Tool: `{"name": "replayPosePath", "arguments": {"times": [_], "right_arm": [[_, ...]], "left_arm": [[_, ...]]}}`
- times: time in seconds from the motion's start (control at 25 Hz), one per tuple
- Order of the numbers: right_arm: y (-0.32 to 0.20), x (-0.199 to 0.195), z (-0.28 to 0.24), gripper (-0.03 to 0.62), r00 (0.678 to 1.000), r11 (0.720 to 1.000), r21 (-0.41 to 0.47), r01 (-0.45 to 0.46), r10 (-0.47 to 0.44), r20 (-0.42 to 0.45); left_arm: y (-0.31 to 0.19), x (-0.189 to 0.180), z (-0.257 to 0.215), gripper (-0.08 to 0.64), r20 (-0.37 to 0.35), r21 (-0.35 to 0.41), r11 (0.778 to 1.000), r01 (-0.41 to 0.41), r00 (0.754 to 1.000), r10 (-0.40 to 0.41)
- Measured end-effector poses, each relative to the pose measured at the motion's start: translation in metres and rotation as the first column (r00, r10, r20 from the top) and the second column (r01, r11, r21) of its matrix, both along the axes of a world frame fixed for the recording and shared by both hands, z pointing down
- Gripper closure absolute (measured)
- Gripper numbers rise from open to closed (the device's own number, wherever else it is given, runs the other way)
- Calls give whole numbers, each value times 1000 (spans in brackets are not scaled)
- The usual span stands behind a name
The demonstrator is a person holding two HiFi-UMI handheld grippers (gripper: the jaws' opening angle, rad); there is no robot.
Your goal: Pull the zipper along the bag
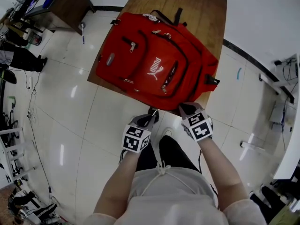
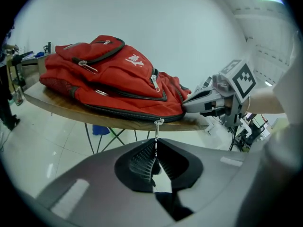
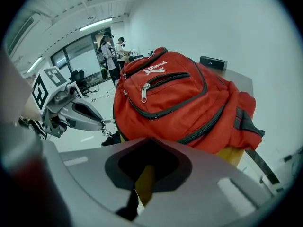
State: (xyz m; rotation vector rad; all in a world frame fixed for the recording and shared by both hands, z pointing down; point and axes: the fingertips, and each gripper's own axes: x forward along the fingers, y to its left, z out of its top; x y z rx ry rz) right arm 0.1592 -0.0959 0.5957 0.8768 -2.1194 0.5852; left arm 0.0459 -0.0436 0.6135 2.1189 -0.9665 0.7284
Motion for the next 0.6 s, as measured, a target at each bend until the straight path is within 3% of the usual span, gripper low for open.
{"name": "replayPosePath", "arguments": {"times": [0.2,0.6], "right_arm": [[0,2,1,586,1000,1000,-23,-12,11,-22],[-1,3,7,586,991,992,-120,-29,12,-137]], "left_arm": [[-9,-25,1,543,4,-9,999,45,999,-45],[-32,-66,7,543,66,8,1000,22,998,-22]]}}
